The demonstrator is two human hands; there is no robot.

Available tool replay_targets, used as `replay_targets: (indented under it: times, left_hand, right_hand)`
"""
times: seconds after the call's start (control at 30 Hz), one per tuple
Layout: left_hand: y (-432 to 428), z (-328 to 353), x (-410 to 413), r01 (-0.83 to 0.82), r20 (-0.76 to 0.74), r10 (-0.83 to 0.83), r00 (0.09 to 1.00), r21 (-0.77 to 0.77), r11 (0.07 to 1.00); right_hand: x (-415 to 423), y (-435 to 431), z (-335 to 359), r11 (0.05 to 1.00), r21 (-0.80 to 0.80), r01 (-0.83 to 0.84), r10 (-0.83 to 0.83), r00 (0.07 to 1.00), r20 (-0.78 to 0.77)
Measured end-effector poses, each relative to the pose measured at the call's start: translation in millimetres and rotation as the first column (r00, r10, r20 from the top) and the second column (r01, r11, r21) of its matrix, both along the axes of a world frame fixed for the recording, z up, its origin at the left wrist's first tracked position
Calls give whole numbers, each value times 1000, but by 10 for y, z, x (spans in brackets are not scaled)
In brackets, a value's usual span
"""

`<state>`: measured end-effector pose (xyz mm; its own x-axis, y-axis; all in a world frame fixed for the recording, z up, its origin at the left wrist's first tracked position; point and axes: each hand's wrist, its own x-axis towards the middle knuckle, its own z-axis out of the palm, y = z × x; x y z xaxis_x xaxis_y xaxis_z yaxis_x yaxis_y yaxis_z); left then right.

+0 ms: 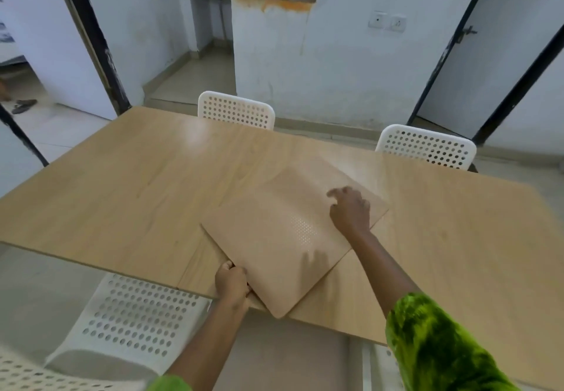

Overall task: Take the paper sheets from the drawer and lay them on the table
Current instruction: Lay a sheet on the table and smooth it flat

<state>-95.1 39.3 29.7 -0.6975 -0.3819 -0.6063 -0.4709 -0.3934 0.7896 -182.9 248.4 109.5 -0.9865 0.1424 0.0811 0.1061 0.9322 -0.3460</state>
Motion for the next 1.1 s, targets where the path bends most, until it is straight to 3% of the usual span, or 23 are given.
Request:
replay_targets:
  times: [0.2,0.3,0.53,0.67,0.77,0.9,1.0,1.1]
  left_hand:
    - [-34,-67,-48,51,48,-48,998,-75,996]
    - [-67,7,-9,49,97,-46,994,-34,998]
    - [-83,140,97,-67,-14,67,998,-7,998]
    - [-70,219,86,-19,-129,54,990,259,966]
    - [5,253,-17,121,-174,-53,983,408,905]
    - [100,273,-177,263,-41,-263,964,290,920]
    - [128,206,-266,192,50,-201,978,151,970]
    - [177,197,-228,115,-22,-113,993,131,985]
  right_hand:
    - [565,-294,-475,941,-336,-48,140,956,257]
    - [777,-397,-617,940,-332,-75,186,929,319]
    - [927,-424,-671,942,-305,-137,234,923,307]
    - [958,-412,-639,935,-338,-105,214,928,305]
    - [973,-405,-620,922,-381,-69,195,933,302]
    - [980,-382,-604,882,-471,-8,178,932,317]
    - [961,-341,-562,807,-588,58,156,939,306]
    - [900,-254,-500,716,-689,117,104,957,270]
